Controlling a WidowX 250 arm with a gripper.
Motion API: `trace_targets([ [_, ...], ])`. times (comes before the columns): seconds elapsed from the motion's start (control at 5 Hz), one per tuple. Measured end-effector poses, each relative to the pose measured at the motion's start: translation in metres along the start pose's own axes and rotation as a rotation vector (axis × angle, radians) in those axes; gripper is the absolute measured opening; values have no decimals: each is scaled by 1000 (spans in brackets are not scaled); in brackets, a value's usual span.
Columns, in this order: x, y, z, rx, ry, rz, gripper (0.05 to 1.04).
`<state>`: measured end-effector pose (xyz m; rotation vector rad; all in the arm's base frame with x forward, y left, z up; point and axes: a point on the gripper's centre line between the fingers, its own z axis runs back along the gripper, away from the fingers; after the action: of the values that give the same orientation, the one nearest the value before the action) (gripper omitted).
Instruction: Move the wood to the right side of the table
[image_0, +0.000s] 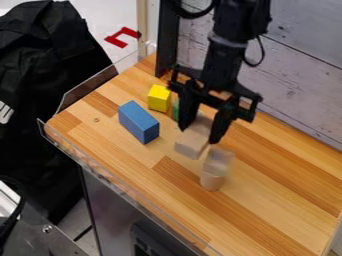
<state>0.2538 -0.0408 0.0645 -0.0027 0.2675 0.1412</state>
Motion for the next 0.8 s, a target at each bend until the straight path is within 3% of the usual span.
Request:
trace_targets([
  [0.4, 10, -11, -8, -35, -14, -44, 540],
  [0.8, 33, -16, -17, -43, -57, -36, 540],
])
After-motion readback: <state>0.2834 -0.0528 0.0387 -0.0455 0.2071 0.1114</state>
